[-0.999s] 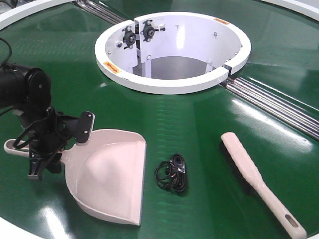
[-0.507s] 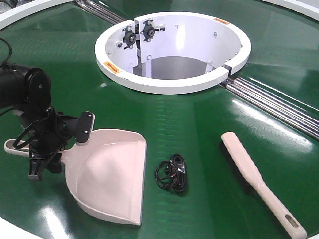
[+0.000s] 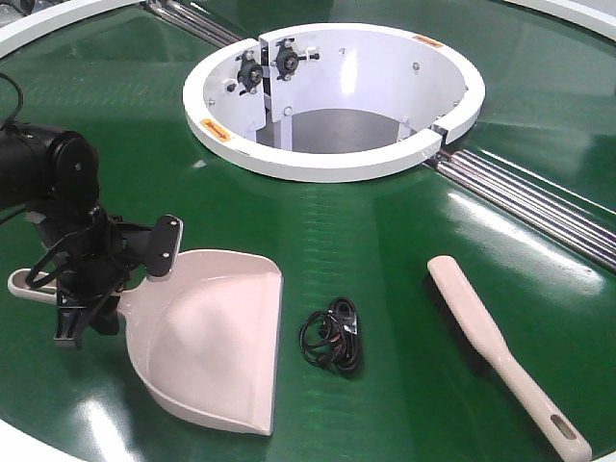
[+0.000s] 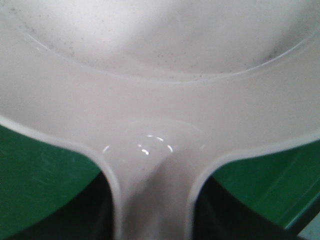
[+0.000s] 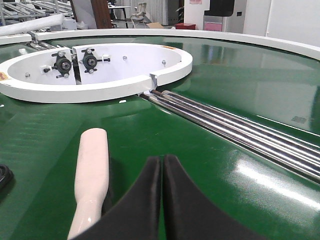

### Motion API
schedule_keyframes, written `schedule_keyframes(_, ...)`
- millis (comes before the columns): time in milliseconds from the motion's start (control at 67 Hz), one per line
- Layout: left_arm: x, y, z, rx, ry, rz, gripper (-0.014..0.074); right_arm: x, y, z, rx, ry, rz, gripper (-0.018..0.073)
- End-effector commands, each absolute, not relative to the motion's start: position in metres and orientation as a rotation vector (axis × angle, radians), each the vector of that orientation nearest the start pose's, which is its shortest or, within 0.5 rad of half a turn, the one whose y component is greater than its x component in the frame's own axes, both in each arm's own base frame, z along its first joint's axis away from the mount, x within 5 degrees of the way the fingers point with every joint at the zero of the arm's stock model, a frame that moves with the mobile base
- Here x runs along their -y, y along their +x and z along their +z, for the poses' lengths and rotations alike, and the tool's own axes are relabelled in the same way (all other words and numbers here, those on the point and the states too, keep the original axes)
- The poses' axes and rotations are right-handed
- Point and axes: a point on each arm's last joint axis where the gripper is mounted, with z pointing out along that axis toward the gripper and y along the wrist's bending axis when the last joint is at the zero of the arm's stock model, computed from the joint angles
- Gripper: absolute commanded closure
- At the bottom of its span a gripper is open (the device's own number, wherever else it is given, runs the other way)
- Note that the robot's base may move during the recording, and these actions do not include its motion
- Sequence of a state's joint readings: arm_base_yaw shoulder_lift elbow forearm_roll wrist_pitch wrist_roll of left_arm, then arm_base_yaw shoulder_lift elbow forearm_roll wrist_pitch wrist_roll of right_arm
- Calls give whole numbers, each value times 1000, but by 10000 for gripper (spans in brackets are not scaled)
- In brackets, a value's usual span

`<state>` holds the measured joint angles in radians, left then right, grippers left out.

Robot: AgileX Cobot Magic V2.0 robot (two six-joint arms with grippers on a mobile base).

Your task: Clean and inspect green conveyor with broom and dustpan

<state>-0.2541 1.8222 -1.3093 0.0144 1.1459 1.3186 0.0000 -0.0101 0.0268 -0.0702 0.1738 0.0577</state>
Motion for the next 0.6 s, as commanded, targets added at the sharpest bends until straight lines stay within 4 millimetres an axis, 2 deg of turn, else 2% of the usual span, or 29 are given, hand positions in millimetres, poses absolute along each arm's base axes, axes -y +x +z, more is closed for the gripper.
schedule_keyframes(0,88,334,235,2290,-2253,-66,604,1,56,190,-1601,-5,-22,569)
schedule_keyframes(358,88,334,235,2290,-2253,-66,604,1,56,194,-1554,-23,-38,569)
schedule_keyframes(477,88,334,235,2290,-2253,-66,604,-1,55,209,-1396,17,28,569)
schedule_keyframes(582,88,334,235,2290,-2253,-66,604,-2,49,233,-1235,1,30,569)
